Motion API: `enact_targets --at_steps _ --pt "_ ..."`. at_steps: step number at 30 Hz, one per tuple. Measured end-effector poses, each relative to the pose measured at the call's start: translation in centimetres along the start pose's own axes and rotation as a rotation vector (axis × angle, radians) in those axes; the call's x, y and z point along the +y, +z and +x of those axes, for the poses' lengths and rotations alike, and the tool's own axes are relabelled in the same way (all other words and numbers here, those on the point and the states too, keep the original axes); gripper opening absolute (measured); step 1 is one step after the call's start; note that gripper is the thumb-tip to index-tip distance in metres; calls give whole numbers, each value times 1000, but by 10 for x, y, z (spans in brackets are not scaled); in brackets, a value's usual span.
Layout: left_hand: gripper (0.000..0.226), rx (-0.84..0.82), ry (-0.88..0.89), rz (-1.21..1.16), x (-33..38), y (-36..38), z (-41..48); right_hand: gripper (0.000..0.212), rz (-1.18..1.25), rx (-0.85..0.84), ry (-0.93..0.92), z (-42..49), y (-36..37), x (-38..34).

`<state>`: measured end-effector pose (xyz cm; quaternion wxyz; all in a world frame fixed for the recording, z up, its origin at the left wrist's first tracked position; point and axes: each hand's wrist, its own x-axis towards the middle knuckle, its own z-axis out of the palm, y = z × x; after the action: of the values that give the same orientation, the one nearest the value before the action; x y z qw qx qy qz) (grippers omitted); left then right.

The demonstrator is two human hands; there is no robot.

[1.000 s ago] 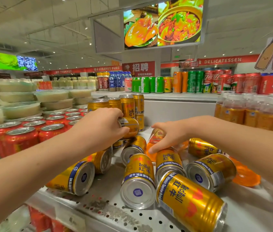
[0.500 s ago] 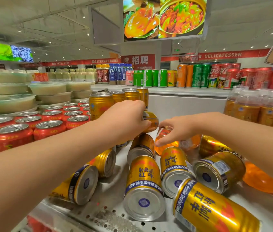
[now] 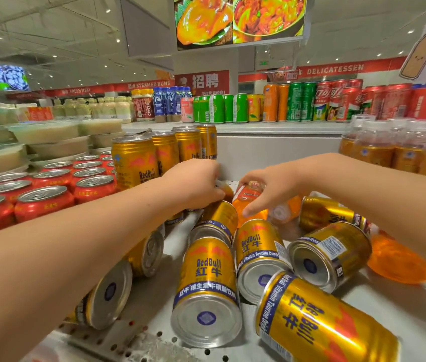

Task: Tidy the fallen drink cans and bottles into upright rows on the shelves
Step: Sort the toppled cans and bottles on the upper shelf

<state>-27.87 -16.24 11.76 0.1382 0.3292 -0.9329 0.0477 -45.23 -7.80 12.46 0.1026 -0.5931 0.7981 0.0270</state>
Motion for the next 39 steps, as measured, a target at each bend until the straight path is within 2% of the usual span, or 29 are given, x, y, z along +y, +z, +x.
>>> enact_targets --at_steps 8,14,17,19,22,25,28,30,33,36,39 --pt "49 -143 -82 -2 -4 -3 -2 101 -77 -4 22 -17 -4 3" --pt "39 -279 -176 -150 2 -6 5 77 -110 76 30 -53 -11 24" --pt "36 -308 -174 -62 5 -9 7 61 -141 108 69 -71 -13 44" --pt "36 -278 -129 121 9 -11 12 53 -159 127 107 -78 -13 56" --pt "38 -76 -38 260 24 -12 25 52 -148 134 124 -83 -11 67" --pt "44 21 17 150 47 -6 41 68 -58 62 113 -83 -6 73" --pt "62 -157 -13 112 68 8 51 82 -13 11 121 -85 2 79" --pt "67 -299 -32 91 75 17 55 78 -40 42 117 -87 8 83" --pt "70 -384 -98 -11 77 21 63 71 -43 104 107 -88 12 85" --pt "73 -413 -172 -64 75 24 70 68 -10 103 117 -89 12 84" --pt "75 -334 -202 -149 69 30 75 65 -5 116 115 -90 11 83"
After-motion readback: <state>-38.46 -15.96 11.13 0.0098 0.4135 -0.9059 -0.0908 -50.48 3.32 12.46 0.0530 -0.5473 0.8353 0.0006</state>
